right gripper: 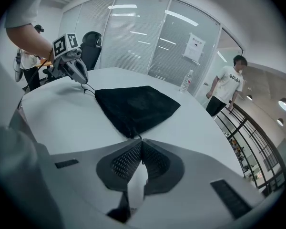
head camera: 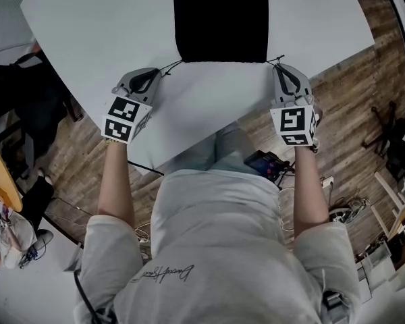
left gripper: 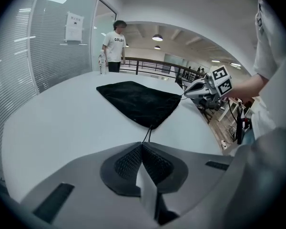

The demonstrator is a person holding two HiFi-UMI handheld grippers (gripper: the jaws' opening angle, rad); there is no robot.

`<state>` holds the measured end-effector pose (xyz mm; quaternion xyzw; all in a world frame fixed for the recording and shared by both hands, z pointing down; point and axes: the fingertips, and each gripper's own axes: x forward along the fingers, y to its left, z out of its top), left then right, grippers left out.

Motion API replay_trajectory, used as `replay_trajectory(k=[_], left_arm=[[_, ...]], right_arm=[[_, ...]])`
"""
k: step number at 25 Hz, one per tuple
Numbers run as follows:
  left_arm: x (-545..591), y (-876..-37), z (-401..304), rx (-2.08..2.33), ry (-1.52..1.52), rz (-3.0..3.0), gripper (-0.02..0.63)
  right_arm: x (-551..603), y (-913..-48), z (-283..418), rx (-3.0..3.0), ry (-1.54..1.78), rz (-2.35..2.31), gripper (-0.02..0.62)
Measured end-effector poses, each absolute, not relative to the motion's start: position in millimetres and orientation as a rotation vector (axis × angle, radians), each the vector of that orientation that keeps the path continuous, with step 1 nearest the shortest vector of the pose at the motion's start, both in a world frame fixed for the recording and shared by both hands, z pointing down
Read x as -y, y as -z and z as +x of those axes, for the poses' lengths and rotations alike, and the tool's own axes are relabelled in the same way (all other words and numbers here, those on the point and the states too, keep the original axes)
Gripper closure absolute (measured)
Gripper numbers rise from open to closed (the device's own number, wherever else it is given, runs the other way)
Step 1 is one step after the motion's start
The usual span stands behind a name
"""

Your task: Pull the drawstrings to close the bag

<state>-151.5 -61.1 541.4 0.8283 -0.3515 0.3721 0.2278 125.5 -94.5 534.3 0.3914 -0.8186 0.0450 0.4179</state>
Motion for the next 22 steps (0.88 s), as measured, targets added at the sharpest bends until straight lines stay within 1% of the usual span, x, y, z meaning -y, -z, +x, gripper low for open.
replay_trajectory(k=[7, 10, 11, 13, 14, 17, 21, 22], left_arm=[[52.3, -565.1, -147.0, 0.972, -1.137, 2.305, 0.592], [54.2, -563.5, -142.0, 0.971, -1.129, 2.323, 0.589], [55.0, -562.3, -140.3, 0.966, -1.122, 2.328, 0.577], [55.1, -563.2, -137.5, 0.940, -1.148, 2.334, 0.516], [54.9, -565.2, -137.2, 0.927, -1.186, 2.334, 0.497], [57.3, -569.6, -137.9, 0.918, -1.288, 2.333, 0.495], [56.6, -571.9, -135.5, 0.878, -1.290, 2.304, 0.497], [55.5, -572.4, -134.4, 0.862, -1.290, 2.298, 0.515]], right_arm=[[95.7, -536.0, 121.5, 2.059, -0.102, 0.969, 0.568], [95.6, -536.6, 122.7, 2.060, -0.100, 0.970, 0.568], [95.2, -536.7, 123.0, 2.061, -0.101, 0.971, 0.568], [94.6, -535.5, 122.7, 2.062, -0.100, 0.970, 0.568], [94.3, -535.2, 122.4, 2.062, -0.099, 0.969, 0.568], [93.3, -535.8, 122.0, 2.064, -0.101, 0.970, 0.568], [92.5, -536.9, 123.6, 2.067, -0.106, 0.972, 0.568], [93.2, -536.4, 122.8, 2.069, -0.105, 0.972, 0.568]])
